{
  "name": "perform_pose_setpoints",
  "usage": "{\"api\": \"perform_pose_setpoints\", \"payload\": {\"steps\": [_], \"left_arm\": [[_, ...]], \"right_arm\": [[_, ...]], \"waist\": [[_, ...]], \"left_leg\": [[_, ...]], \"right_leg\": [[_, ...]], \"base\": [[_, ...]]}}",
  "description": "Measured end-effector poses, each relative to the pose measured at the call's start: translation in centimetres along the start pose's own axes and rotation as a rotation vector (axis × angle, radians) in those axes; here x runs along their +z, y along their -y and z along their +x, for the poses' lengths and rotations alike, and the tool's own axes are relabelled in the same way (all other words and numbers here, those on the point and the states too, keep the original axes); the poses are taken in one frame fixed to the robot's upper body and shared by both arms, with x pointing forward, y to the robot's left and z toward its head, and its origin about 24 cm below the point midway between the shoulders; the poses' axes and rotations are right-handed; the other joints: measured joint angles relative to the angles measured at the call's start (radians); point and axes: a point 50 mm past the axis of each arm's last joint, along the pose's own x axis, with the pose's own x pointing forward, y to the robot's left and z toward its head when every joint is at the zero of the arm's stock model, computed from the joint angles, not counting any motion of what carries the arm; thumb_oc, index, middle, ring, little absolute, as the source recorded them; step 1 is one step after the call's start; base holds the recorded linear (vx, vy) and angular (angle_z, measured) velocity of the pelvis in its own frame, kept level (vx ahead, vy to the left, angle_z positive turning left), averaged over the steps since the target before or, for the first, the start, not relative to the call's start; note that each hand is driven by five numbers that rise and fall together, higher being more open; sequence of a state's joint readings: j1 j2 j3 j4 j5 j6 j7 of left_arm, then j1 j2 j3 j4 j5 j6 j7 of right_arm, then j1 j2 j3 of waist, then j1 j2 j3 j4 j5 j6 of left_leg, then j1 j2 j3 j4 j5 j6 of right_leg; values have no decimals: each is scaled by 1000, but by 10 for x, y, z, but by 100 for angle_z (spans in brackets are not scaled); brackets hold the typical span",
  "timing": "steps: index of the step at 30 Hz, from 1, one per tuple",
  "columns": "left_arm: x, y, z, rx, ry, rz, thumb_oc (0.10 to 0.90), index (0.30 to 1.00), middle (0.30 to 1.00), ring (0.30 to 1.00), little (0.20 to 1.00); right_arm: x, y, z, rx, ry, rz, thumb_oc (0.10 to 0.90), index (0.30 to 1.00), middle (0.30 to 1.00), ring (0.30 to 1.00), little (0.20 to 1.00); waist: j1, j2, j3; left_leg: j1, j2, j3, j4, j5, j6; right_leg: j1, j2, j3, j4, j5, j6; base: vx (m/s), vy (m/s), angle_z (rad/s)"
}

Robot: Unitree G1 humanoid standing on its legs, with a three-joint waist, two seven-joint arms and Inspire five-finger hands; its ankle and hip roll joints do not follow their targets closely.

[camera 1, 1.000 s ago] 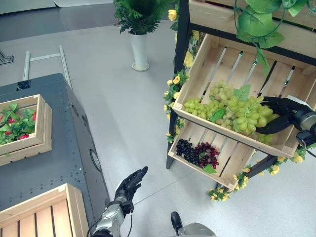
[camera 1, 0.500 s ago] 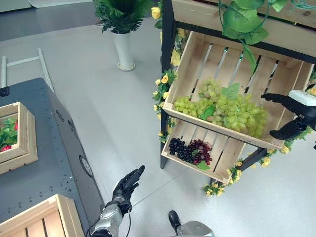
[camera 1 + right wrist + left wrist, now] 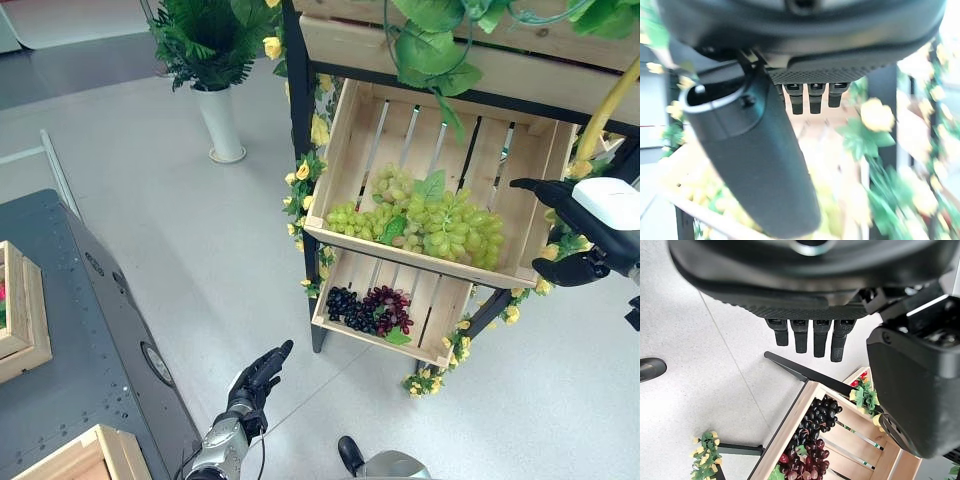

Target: Pick up the fruits from the basket on one side to the basket on the other side

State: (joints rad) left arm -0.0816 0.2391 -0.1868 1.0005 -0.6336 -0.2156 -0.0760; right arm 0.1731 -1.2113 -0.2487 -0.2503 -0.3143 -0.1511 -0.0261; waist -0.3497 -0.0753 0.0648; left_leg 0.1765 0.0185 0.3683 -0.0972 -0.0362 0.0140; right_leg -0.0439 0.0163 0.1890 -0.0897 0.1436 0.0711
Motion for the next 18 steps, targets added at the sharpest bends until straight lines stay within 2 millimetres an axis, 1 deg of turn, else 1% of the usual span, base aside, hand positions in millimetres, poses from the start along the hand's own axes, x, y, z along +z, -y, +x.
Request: {"api": "perform_pose_setpoints", "payload": {"steps": [1, 3, 6, 8, 9, 10, 13, 15, 17, 18], "left_arm": [[-1, 1, 0, -1, -2, -1, 800, 900, 900, 900, 900], [-5, 4, -1, -6, -12, -10, 800, 900, 900, 900, 900], [-8, 6, -1, -11, -17, -17, 800, 900, 900, 900, 900], [-11, 9, -2, -16, -26, -23, 800, 900, 900, 900, 900], [-12, 10, -2, -16, -27, -24, 800, 900, 900, 900, 900], [-14, 10, -3, -14, -33, -26, 800, 900, 900, 900, 900], [-24, 4, -8, 7, -67, -19, 800, 900, 900, 900, 900], [-32, -1, -11, 26, -97, -4, 800, 900, 900, 900, 900], [-39, -5, -14, 47, -121, 14, 800, 900, 900, 900, 900], [-45, -7, -17, 61, -139, 24, 800, 900, 900, 900, 900]], "right_arm": [[3, 0, 0, -14, 19, -4, 800, 900, 900, 900, 900], [15, 2, -1, -68, 108, -69, 800, 900, 900, 900, 900], [27, 2, -2, -121, 192, -106, 800, 900, 900, 900, 900], [41, -1, -2, -152, 276, -78, 800, 900, 900, 900, 900], [44, -3, -3, -156, 291, -63, 800, 900, 900, 900, 900], [51, -6, -4, -152, 333, -31, 800, 900, 900, 900, 900], [65, -18, -6, -122, 407, 36, 800, 900, 900, 900, 900], [73, -28, -7, -87, 435, 89, 800, 900, 900, 900, 900], [82, -39, -6, -63, 461, 150, 800, 900, 900, 900, 900], [90, -47, -6, -56, 487, 205, 800, 900, 900, 900, 900]], "waist": [[0, 3, -2], [6, 17, -10], [18, 23, -14], [37, 29, -19], [40, 29, -20], [45, 32, -23], [56, 35, -25], [64, 35, -25], [70, 35, -25], [71, 35, -26]], "left_leg": [[0, 0, 0, 0, 0, 0], [-2, 0, -4, 0, 0, 0], [-3, 1, -9, 0, 1, 0], [-3, 2, -9, 0, 1, -1], [-3, 3, -10, 0, 2, -3], [-5, 3, -18, 0, 4, -5], [-6, 5, -27, 0, 7, -8], [-6, 5, -29, 0, 7, -9], [-7, 5, -37, 0, 9, -9], [-7, 6, -38, 0, 10, -10]], "right_leg": [[0, 0, 0, 0, 0, 0], [-1, -1, 0, 0, 0, 0], [-1, -1, -2, 0, 0, 0], [-1, -3, -6, 0, 0, 0], [0, -2, -7, 0, 0, -1], [0, -3, -10, 0, -1, -2], [2, -3, -14, 0, -2, -4], [2, -3, -16, 0, -2, -4], [5, -6, -33, 0, -3, -5], [5, -6, -35, -1, -4, -6]], "base": [[0, 0, 0], [0, 0, 0], [8, -24, 3], [17, -35, 0], [14, -33, 7], [10, -32, 10], [6, -45, 9], [10, -44, 5], [10, -50, 8], [6, -51, 5]]}}
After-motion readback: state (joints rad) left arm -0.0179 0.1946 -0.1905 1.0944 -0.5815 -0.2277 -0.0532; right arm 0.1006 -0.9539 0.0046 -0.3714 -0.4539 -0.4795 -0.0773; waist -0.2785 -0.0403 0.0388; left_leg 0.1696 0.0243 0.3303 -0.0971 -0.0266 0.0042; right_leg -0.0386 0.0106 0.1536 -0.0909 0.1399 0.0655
